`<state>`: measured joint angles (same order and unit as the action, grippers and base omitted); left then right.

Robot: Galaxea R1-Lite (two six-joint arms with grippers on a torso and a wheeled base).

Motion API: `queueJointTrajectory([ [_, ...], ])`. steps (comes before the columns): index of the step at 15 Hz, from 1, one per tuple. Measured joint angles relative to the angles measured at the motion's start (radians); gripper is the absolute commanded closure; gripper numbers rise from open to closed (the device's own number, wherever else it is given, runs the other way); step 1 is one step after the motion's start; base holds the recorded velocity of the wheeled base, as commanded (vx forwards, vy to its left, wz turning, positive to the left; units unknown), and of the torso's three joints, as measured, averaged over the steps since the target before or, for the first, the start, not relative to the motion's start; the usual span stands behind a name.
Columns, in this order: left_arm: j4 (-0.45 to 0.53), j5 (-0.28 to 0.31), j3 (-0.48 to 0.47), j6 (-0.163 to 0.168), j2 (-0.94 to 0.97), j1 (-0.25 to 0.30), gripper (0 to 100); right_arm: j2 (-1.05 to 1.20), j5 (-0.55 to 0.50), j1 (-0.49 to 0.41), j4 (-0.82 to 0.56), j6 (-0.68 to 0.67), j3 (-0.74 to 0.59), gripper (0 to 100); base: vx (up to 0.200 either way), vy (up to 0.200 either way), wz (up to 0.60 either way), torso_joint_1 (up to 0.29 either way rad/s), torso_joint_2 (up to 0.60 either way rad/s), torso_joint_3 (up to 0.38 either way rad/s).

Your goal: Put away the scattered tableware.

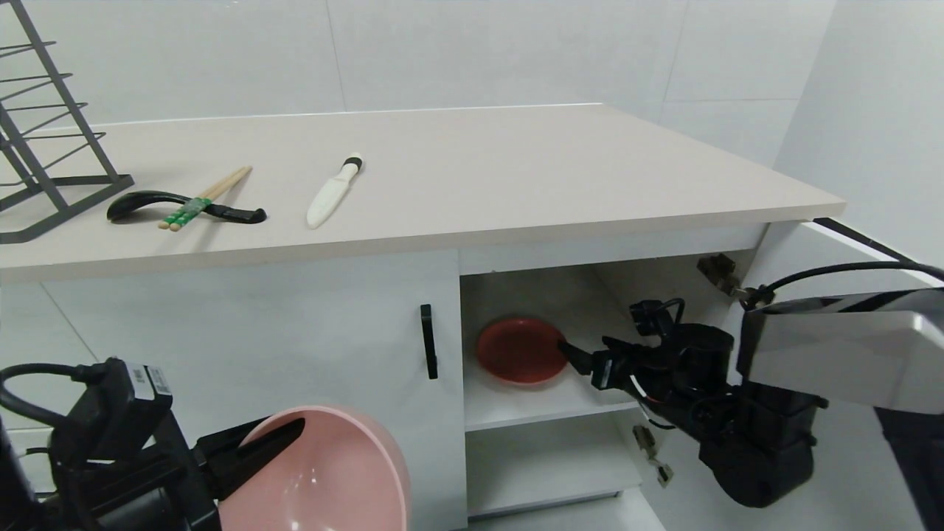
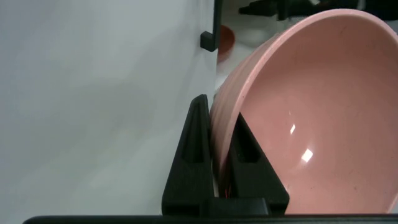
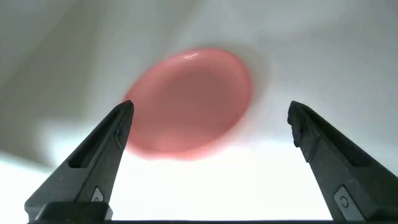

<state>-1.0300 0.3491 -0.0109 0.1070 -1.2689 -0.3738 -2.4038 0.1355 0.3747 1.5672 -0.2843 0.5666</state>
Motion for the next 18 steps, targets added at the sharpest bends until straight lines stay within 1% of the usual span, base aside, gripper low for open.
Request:
queueJointTrajectory([
  [3, 0.031, 0.001, 0.008, 0.001, 0.044, -0.054, 100, 0.198, -0.030, 0.056, 0.001, 0.089, -0.246, 0, 0.000, 0.000, 0.00, 0.000, 0.00, 0.000],
  [4, 0.034, 0.003, 0.007, 0.016, 0.059, -0.081, 100, 0.264, -0.038, 0.080, 0.002, 0.124, -0.310, 0, 0.000, 0.000, 0.00, 0.000, 0.00, 0.000],
  [6, 0.039, 0.003, 0.000, 0.052, 0.068, -0.113, 100, 0.367, -0.047, 0.123, 0.002, 0.154, -0.390, 0, 0.000, 0.000, 0.00, 0.000, 0.00, 0.000],
  [7, 0.039, 0.003, -0.001, 0.086, 0.062, -0.122, 100, 0.414, -0.048, 0.136, 0.003, 0.158, -0.419, 0, 0.000, 0.000, 0.00, 0.000, 0.00, 0.000],
  [8, 0.039, 0.003, -0.001, 0.137, 0.046, -0.127, 100, 0.457, -0.048, 0.147, 0.003, 0.160, -0.450, 0, 0.000, 0.000, 0.00, 0.000, 0.00, 0.000],
  [9, 0.039, 0.004, -0.002, 0.160, 0.029, -0.137, 100, 0.489, -0.049, 0.153, 0.002, 0.161, -0.478, 0, 0.000, 0.000, 0.00, 0.000, 0.00, 0.000],
  [11, 0.041, 0.000, -0.015, 0.166, -0.001, -0.170, 100, 0.527, -0.048, 0.160, 0.003, 0.163, -0.499, 0, 0.000, 0.000, 0.00, 0.000, 0.00, 0.000],
  [14, 0.043, -0.013, -0.054, 0.177, -0.047, -0.198, 100, 0.549, -0.048, 0.160, 0.003, 0.164, -0.509, 0, 0.000, 0.000, 0.00, 0.000, 0.00, 0.000],
  [15, 0.041, -0.033, -0.086, 0.177, -0.063, -0.213, 100, 0.557, -0.049, 0.161, 0.003, 0.166, -0.512, 0, 0.000, 0.000, 0.00, 0.000, 0.00, 0.000],
  [17, 0.037, -0.126, -0.152, 0.171, -0.104, -0.261, 100, 0.574, -0.050, 0.169, 0.003, 0.181, -0.523, 0, 0.000, 0.000, 0.00, 0.000, 0.00, 0.000],
  [18, 0.034, -0.154, -0.173, 0.168, -0.124, -0.280, 100, 0.580, -0.056, 0.174, 0.003, 0.184, -0.528, 0, 0.000, 0.000, 0.00, 0.000, 0.00, 0.000],
])
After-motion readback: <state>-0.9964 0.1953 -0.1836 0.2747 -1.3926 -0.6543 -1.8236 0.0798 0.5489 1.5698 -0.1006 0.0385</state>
